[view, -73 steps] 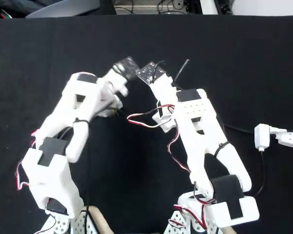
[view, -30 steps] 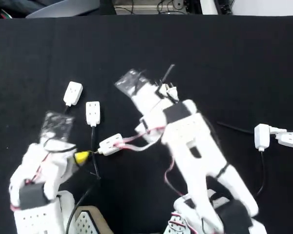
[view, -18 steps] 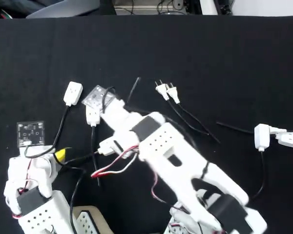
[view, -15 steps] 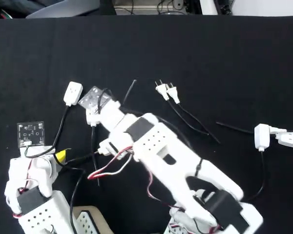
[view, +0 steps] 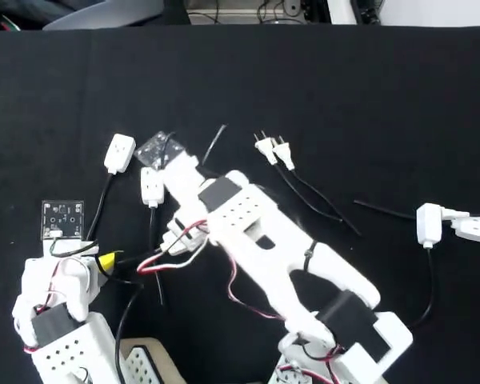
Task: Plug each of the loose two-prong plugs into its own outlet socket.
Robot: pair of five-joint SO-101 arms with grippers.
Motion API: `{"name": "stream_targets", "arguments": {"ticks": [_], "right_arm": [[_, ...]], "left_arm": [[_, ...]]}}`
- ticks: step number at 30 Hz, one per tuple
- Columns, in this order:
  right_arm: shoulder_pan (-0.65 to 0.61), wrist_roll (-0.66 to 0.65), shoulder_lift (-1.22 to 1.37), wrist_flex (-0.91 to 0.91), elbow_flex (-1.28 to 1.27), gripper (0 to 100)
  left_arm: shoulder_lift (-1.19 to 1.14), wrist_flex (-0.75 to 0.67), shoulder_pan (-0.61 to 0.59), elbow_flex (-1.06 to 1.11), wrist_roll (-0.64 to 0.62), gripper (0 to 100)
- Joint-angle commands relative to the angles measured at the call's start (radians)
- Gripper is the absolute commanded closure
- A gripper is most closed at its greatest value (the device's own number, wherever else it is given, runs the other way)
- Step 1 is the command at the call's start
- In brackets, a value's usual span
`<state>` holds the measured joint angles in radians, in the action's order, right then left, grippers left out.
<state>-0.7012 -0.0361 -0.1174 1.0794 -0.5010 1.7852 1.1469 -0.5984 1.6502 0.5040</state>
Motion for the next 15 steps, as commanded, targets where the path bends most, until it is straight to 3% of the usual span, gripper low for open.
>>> {"name": "stream_targets", "arguments": {"ticks": [1, 15], "right_arm": [[0.049, 0.009, 0.002, 0.005, 0.059, 98.7], [0.0, 0.08, 0.024, -0.043, 0.016, 98.7]], "left_arm": [[0.002, -0.02, 0.008, -0.005, 0.009, 63], [0.002, -0.015, 0.008, -0.005, 0.011, 63]]}}
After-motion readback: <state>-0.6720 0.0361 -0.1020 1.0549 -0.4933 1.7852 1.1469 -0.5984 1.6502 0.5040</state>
